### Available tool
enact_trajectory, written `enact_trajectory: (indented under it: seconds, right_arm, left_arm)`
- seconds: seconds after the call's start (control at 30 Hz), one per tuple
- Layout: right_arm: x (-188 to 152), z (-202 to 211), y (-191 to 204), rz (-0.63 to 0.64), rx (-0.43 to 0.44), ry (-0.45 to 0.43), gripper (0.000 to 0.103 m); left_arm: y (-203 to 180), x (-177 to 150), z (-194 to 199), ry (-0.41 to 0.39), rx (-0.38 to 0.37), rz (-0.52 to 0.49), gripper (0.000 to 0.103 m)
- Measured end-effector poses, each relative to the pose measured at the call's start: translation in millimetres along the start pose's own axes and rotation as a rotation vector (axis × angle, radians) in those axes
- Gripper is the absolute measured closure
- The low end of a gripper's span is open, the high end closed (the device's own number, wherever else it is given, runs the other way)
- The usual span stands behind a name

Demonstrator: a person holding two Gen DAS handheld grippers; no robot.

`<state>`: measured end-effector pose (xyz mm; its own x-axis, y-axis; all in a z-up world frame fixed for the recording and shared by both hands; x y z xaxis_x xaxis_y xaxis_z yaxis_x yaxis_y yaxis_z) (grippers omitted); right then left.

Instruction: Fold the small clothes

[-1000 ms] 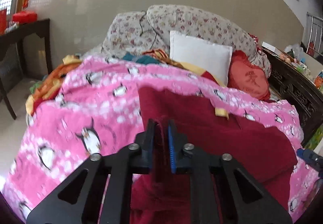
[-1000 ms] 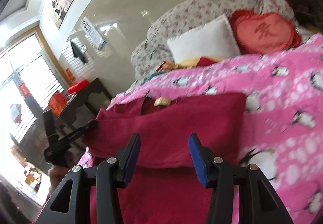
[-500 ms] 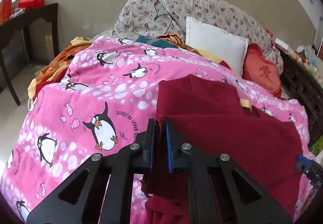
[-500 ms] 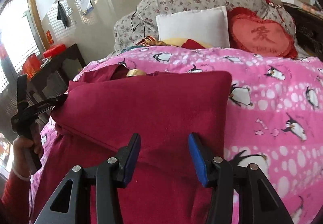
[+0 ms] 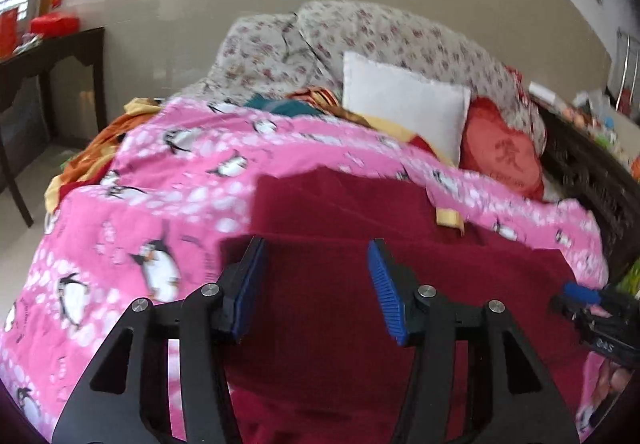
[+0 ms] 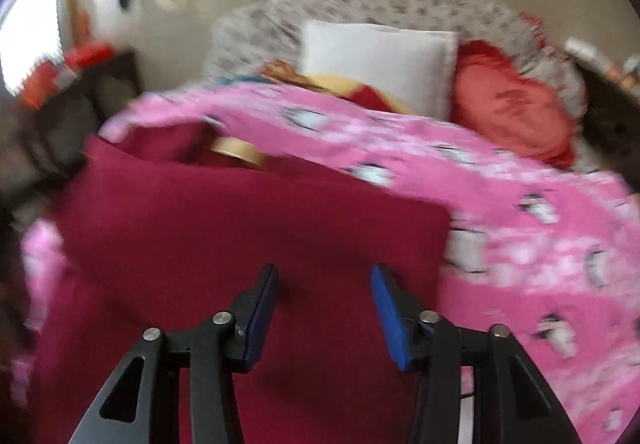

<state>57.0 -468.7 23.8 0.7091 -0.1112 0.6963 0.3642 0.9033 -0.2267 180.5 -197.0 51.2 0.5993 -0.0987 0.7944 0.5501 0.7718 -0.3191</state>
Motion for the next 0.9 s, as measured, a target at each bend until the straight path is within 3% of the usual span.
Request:
enact_trajectory:
  seconds: [0.1,0.13,0.2,0.43,0.5,0.57,0.7,0.8,0.9]
  right_arm:
    - [-10,-14,-29,-0.045,-0.024,0.012,0.061]
    - [-12,-18,-38,-0.076,-0.014,0.019,0.054]
    - [-13,-21,-47,-0.134,0.057,0.047,0.054]
    - [-26,43,-40,-0.114,0.1,-0.029,0.054]
    - [-39,44,-30,-0.051,0.073,0.0,0.054]
    - [-53,27,-29,0.019,-0.022,0.048,0.052]
    - [-57,33,-46,-0.092,0.036,0.047,0.052]
    - [-61,63,-50,-0.093,0.044,0.025,0.052]
    - [-76,100,-59,-0.134,0.128,0.019,0.052]
  left_arm:
    - [-5,-7,-17,0.012,0.028,-0.031,0.046]
    - [-7,-8,-19,0.0,0.036,-0.051,0.041]
    - [-11,-9,-21,-0.001,0.053,-0.079,0.039]
    - [-6,-15,13,0.015,0.012,-0.026,0.039]
    - [-4,-24,18,0.012,0.014,-0.012,0.039]
    - [-2,-38,12,0.049,0.034,-0.015,0.039]
    - [-5,-47,12,0.057,0.061,-0.052,0.039]
    - [-5,-49,27,0.089,0.028,-0.007,0.039]
    - [-5,-56,56,0.095,-0.013,0.027,0.039]
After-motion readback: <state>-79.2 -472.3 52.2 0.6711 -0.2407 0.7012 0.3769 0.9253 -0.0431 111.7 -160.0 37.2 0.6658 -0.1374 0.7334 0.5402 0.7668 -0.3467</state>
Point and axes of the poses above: each gripper's, at about its wrist camera, not at the fingertips, and z roughly against the way its jaws point, y to its left, x to its top, the point moved 6 cm from there along -z, roughly the way its jaws point, and after that the axes turned 14 degrees about -x, right-handed, at the moved point
